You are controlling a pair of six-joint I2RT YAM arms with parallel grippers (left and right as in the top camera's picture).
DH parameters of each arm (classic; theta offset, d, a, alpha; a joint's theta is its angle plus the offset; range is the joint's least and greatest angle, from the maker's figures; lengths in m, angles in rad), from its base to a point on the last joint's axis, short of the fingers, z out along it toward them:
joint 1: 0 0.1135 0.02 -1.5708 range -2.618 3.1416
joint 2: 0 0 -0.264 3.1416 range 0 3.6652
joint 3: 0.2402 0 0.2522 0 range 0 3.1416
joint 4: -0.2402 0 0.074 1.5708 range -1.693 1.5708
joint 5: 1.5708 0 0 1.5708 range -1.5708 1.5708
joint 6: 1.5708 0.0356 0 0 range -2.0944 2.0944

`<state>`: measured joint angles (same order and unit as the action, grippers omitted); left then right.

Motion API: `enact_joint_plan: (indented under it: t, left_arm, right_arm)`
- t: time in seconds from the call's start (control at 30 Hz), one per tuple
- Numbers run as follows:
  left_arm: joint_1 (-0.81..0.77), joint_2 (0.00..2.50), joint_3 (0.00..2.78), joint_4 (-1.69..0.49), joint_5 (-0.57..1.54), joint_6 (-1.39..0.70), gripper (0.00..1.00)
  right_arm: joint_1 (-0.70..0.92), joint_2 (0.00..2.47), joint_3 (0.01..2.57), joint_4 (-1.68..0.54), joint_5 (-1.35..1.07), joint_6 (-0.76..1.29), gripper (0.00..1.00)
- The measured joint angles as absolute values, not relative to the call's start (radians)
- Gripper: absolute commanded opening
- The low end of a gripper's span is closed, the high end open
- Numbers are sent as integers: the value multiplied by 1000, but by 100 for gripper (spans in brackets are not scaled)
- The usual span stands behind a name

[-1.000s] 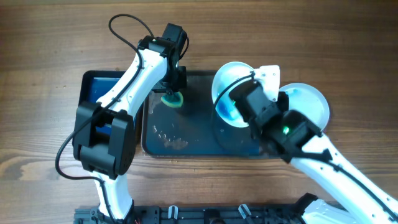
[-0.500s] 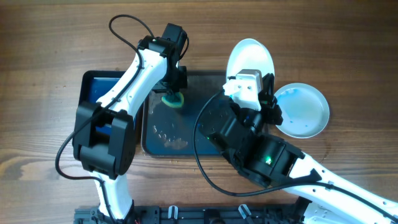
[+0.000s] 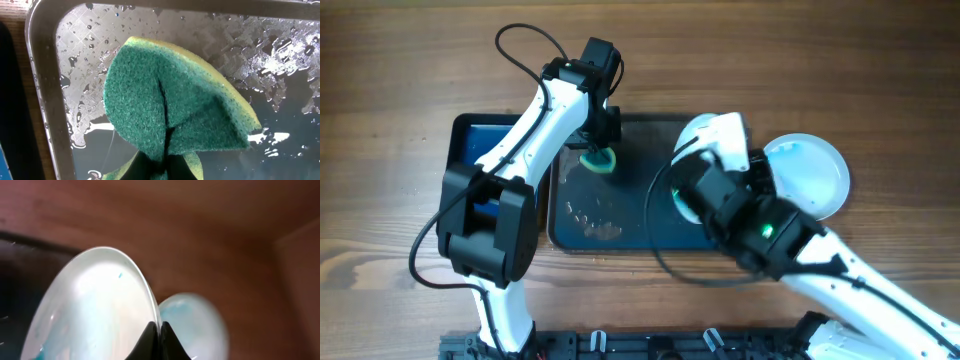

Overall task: Clean dirty plates on tray and stack at the side
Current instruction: 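Lower the plate onto the clean stack and release it, then drop the sponge into the blue water tray with the left gripper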

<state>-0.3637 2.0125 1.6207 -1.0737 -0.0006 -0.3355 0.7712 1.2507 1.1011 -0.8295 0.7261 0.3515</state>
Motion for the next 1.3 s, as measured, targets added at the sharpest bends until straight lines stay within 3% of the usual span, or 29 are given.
enact_joint_plan:
  t: [0.23, 0.33, 0.47, 0.6, 0.8, 0.83, 0.9, 0.93, 1.07, 1.17, 1.3]
  left_arm:
    - [-364, 2012, 1621, -1073, -1, -336, 4]
    - [-364, 2012, 1621, -1074, -1, -336, 4]
    - [-364, 2012, 1621, -1074, -1, -336, 4]
    - [-364, 2012, 1621, -1074, -1, -336, 4]
    - [-364, 2012, 1621, -1074, -1, -336, 4]
    - [-364, 2012, 1621, -1073, -1, -336, 4]
    - [-364, 2012, 1621, -1073, -1, -336, 4]
    - [-364, 2012, 1621, -1074, -1, -336, 4]
    - [-348, 2010, 1621, -1119, 0, -327, 4]
    - [-293, 1980, 1621, -1194, 3, -313, 4]
    - [-146, 1892, 1621, -1258, 2, -252, 4]
  right_arm:
    - [324, 1251, 1101, -824, 23, 377, 4]
    - [165, 1251, 1101, -854, -123, 361, 4]
    - [-17, 1251, 1101, -932, -96, 363, 4]
    - [-155, 1251, 1098, -988, 113, 427, 4]
    - [-207, 1296, 964, -856, 273, 502, 4]
    - [-207, 1327, 944, -834, 274, 505, 9]
    - [-208, 1411, 918, -813, 262, 508, 38]
    - [-208, 1448, 916, -804, 243, 509, 48]
    - [-208, 1455, 944, -839, 142, 500, 62]
    - [-208, 1452, 1066, -916, 35, 448, 84]
    - [-204, 1428, 1215, -939, -166, 331, 87]
